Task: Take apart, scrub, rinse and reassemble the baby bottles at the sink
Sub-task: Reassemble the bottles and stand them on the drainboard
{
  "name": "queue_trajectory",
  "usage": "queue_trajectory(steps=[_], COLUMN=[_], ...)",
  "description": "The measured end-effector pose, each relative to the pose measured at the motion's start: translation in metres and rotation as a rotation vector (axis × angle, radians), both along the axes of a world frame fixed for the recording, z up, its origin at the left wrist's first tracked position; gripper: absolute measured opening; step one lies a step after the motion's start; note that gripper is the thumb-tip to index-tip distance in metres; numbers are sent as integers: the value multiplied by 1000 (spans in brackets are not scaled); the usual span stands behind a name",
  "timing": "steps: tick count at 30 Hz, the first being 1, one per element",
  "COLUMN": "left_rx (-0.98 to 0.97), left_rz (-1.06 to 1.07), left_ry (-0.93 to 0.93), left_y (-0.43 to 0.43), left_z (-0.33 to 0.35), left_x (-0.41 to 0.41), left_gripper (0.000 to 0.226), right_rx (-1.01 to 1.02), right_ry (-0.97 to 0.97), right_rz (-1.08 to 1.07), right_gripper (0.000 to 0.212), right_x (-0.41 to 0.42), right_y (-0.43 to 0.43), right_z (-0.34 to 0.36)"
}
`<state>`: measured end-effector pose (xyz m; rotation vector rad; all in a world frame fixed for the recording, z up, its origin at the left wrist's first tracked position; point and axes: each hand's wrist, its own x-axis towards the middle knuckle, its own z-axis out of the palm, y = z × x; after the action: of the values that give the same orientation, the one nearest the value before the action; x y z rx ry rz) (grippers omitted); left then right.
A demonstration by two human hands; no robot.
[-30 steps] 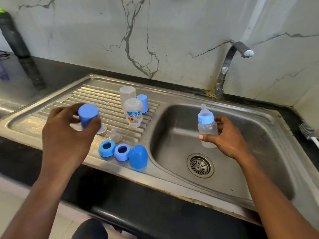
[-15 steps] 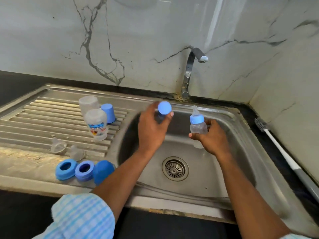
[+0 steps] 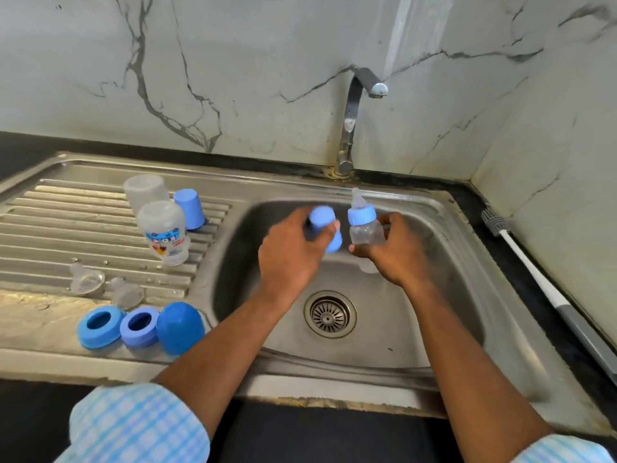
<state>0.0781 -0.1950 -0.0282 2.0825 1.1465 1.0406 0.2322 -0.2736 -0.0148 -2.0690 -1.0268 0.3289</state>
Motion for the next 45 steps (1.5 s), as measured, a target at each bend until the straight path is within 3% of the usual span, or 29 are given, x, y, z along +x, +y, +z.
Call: queue_trajectory(steps=[2, 3, 6, 9, 19, 24, 29, 35, 39, 45], left_rx=[-156, -272, -540, -591, -653, -640, -606, -586, -566, -452], left_rz=[-9, -27, -8, 36, -60, -160, -225, -332, -409, -266], left_ry=[-449, -559, -791, -876, -775, -792, -779, -818, -814, -609], left_y=[8, 11, 18, 27, 20, 16, 18, 20, 7, -13], left_z=[4, 3, -8, -11, -11, -8, -7, -2, 9, 15], left_x=[1, 1, -2, -2, -1, -3, -5, -5, -2, -8], left_gripper=[32, 29, 34, 35, 26, 18, 16, 33, 70, 32], right_rx=[6, 13, 12, 8, 35, 35, 73, 87, 151, 177], right_ry=[3, 2, -49, -101, -153, -205, -172, 99, 228, 243], right_rz=[23, 40, 109, 150, 213, 204, 193, 290, 310, 342], right_gripper=[77, 75, 69, 67, 80, 65, 66, 51, 51, 51], right_x=[0, 0, -5, -8, -18, -21, -20, -14, -26, -40], right_y=[-1, -2, -2, -2, -5, -7, -10, -17, -10, -8], right_z=[2, 2, 7, 5, 12, 17, 21, 17, 18, 12])
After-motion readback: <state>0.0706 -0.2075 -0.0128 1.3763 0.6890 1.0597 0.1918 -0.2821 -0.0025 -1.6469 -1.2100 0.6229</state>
